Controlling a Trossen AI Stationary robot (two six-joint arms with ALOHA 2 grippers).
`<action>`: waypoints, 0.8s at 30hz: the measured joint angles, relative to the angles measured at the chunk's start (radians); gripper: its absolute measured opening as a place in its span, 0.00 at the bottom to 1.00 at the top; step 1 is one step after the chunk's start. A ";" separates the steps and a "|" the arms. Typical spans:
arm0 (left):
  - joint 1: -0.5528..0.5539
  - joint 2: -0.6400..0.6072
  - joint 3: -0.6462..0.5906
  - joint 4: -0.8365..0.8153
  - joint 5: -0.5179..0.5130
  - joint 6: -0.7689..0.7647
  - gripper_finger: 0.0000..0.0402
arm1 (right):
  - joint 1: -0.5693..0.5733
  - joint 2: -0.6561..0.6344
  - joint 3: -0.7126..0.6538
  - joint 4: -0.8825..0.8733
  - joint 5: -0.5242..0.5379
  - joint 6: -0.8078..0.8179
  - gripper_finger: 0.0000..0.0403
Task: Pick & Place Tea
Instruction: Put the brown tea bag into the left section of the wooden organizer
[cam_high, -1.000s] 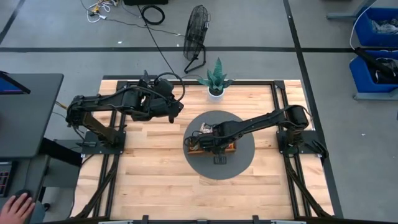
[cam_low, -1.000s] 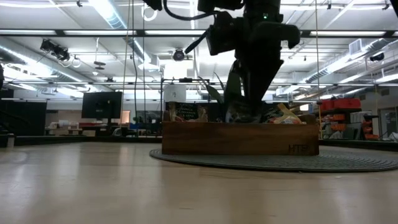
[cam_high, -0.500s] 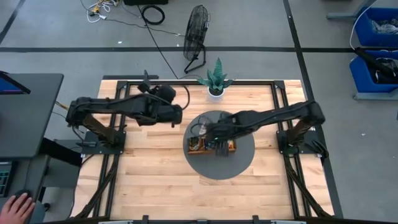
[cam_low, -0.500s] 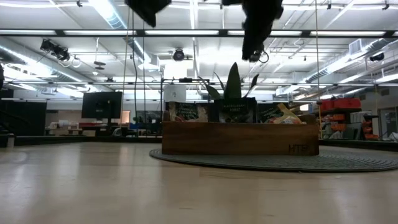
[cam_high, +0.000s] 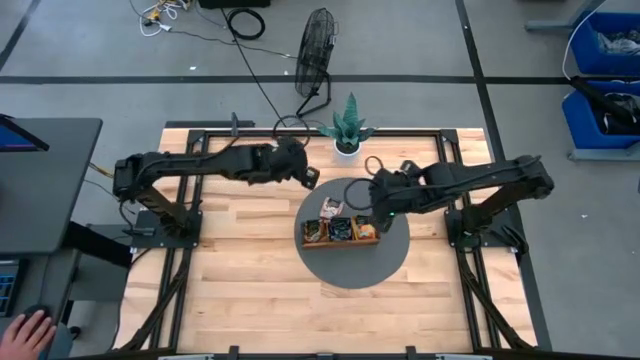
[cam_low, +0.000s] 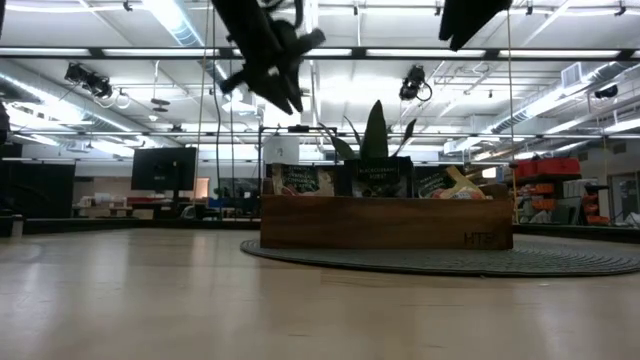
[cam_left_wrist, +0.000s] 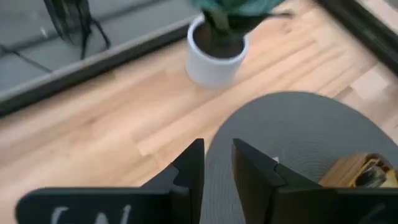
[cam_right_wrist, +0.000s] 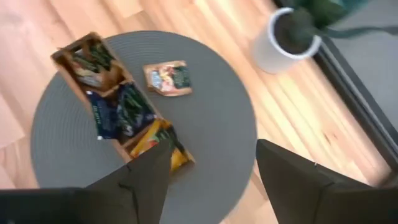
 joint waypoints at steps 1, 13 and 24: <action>0.014 0.011 0.000 0.003 0.033 -0.010 0.22 | 0.010 -0.011 0.000 -0.015 0.014 0.023 0.60; 0.062 0.179 0.003 0.123 0.392 -0.221 0.54 | 0.069 -0.055 -0.011 -0.128 0.078 0.165 0.60; 0.052 0.372 0.106 0.108 0.436 -0.284 0.52 | 0.076 -0.142 -0.233 0.031 0.053 0.207 0.61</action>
